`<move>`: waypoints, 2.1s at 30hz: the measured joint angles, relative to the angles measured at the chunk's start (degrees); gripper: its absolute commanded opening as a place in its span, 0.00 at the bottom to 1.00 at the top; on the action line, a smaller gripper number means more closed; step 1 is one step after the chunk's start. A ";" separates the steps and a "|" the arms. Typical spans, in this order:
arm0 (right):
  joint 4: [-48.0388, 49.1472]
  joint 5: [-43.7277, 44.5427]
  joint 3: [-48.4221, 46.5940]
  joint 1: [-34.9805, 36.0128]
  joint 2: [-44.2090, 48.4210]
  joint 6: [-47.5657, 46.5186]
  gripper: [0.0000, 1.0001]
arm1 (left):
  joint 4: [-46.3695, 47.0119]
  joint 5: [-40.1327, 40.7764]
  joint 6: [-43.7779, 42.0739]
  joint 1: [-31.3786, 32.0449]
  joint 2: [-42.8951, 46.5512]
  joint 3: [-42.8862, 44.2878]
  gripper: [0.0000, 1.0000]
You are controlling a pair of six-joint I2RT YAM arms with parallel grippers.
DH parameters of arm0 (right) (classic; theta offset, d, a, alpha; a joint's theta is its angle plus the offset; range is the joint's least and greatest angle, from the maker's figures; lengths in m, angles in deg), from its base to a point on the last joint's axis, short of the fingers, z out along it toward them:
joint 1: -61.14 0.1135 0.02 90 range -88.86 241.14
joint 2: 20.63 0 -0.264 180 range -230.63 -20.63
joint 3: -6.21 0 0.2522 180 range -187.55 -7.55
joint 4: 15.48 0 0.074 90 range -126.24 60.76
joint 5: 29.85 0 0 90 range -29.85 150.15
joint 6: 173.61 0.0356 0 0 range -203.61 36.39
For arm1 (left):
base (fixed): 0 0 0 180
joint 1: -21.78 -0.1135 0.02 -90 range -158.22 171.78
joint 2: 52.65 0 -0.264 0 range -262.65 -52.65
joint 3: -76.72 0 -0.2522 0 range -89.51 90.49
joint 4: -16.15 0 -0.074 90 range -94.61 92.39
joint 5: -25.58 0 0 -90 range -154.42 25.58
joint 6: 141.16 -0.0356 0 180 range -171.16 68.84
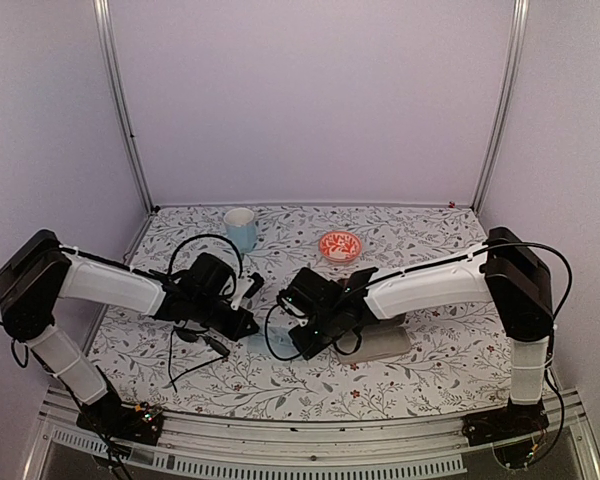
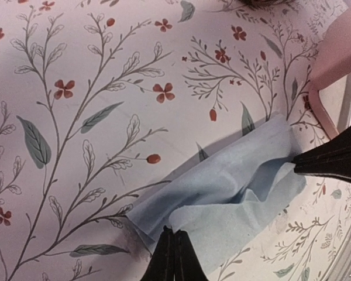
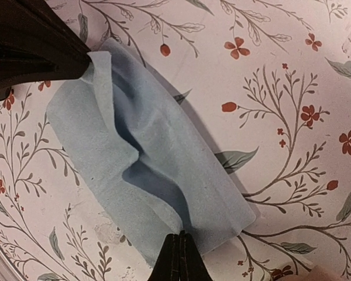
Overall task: Organize the sunglasses
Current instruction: Fold the glasses cleaning cloth at the center of the board.
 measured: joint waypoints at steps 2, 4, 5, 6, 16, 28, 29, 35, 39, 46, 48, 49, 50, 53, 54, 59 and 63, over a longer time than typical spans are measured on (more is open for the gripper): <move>0.00 0.00 0.04 0.15 0.07 0.07 0.02 | -0.13 0.07 0.02 0.11 0.28 -0.11 0.00; 0.02 -0.02 0.22 0.31 0.22 0.13 0.02 | -0.28 0.20 0.02 0.20 0.59 -0.20 0.00; 0.02 -0.02 0.37 0.37 0.33 0.22 0.02 | -0.31 0.22 0.02 0.26 0.70 -0.20 0.00; 0.02 -0.07 0.50 0.42 0.46 0.26 0.02 | -0.31 0.26 0.02 0.33 0.74 -0.20 0.00; 0.02 -0.24 1.09 1.03 0.98 0.98 0.02 | -0.66 0.74 0.02 1.01 1.75 -0.87 0.00; 0.35 -1.29 1.62 1.29 0.98 1.88 0.12 | -1.07 1.75 0.07 2.21 1.75 -1.99 0.05; 0.48 -1.40 1.73 1.33 0.98 1.92 0.13 | -1.11 1.77 0.11 2.40 1.75 -2.12 0.07; 1.31 -2.54 3.15 1.66 1.53 2.43 0.16 | -1.75 2.43 0.76 3.74 2.03 -3.13 0.13; 1.86 -3.39 4.26 1.86 2.80 3.04 0.18 | -2.36 3.21 1.46 4.59 3.65 -3.96 0.15; 3.48 -4.66 7.63 2.25 5.62 4.33 0.18 | -3.96 4.50 2.03 5.79 6.86 -4.81 0.19; 3.52 -4.63 8.15 2.29 6.12 4.57 0.18 | -4.61 4.94 2.03 5.90 7.63 -4.87 0.21; 3.52 -4.57 8.17 2.29 6.34 4.66 0.18 | -4.92 5.16 2.03 5.90 8.02 -4.90 0.21; 3.76 -4.42 8.17 2.29 6.56 4.74 0.18 | -5.27 5.49 2.03 5.95 8.44 -4.90 0.22; 4.17 -3.91 8.02 2.27 6.91 4.81 0.18 | -5.86 6.27 2.01 5.97 9.46 -4.90 0.26; 4.20 -3.67 7.82 2.23 6.91 4.85 0.18 | -5.99 6.47 2.03 5.97 9.77 -4.92 0.27; 4.28 -2.67 6.56 1.40 6.91 5.68 0.18 | -6.23 7.72 2.21 5.99 10.47 -4.92 0.31; 4.28 -2.19 5.25 0.85 6.69 5.86 0.18 | -6.05 8.85 2.69 5.99 11.04 -4.92 0.33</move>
